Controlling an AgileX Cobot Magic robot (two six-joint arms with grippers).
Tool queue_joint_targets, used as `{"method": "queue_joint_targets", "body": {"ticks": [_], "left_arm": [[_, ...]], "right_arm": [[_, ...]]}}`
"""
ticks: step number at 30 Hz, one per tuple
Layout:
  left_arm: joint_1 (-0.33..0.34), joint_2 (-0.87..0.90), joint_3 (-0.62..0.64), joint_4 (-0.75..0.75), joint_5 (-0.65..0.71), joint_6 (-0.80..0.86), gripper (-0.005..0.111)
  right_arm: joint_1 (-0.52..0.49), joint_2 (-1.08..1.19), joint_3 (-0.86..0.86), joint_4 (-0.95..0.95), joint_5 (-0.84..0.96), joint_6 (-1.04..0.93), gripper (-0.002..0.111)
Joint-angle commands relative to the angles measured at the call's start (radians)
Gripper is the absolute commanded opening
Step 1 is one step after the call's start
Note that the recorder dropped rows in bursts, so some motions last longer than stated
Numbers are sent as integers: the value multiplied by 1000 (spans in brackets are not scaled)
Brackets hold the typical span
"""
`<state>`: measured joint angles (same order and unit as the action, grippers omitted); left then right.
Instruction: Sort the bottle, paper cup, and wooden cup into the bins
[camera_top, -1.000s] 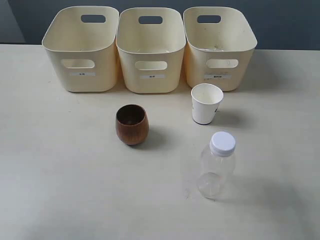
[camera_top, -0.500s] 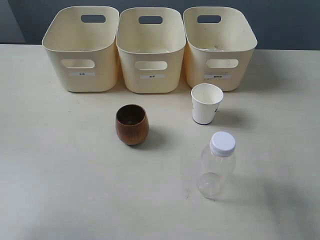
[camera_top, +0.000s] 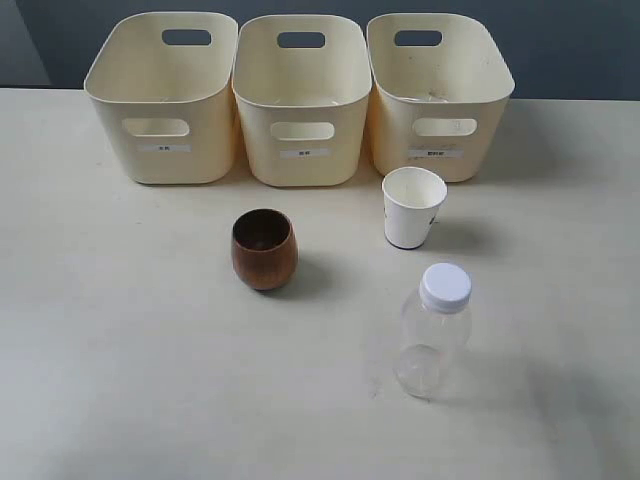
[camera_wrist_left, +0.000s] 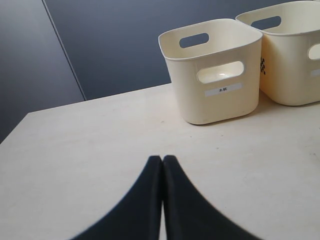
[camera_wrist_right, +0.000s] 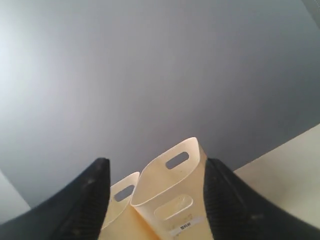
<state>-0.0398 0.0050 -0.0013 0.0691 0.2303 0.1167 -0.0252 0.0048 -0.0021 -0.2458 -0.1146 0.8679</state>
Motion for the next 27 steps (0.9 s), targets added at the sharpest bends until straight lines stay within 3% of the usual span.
{"method": "queue_joint_targets", "body": {"ticks": [1, 4, 6, 9, 20, 27], "left_arm": [[-3, -5, 1, 0, -6, -2, 0], [-3, -5, 1, 0, -6, -2, 0], [-3, -5, 1, 0, -6, -2, 0], [-3, -5, 1, 0, -6, -2, 0], [-3, -5, 1, 0, -6, -2, 0], [-3, -5, 1, 0, -6, -2, 0]], "right_arm": [[138, -5, 2, -193, -92, 81, 54], [253, -5, 2, -680, -314, 332, 54], [260, -5, 2, -839, -365, 391, 52], [258, -5, 2, -846, -268, 472, 50], [258, 129, 2, -954, -437, 466, 51], [258, 260, 2, -824, -476, 332, 66]]}}
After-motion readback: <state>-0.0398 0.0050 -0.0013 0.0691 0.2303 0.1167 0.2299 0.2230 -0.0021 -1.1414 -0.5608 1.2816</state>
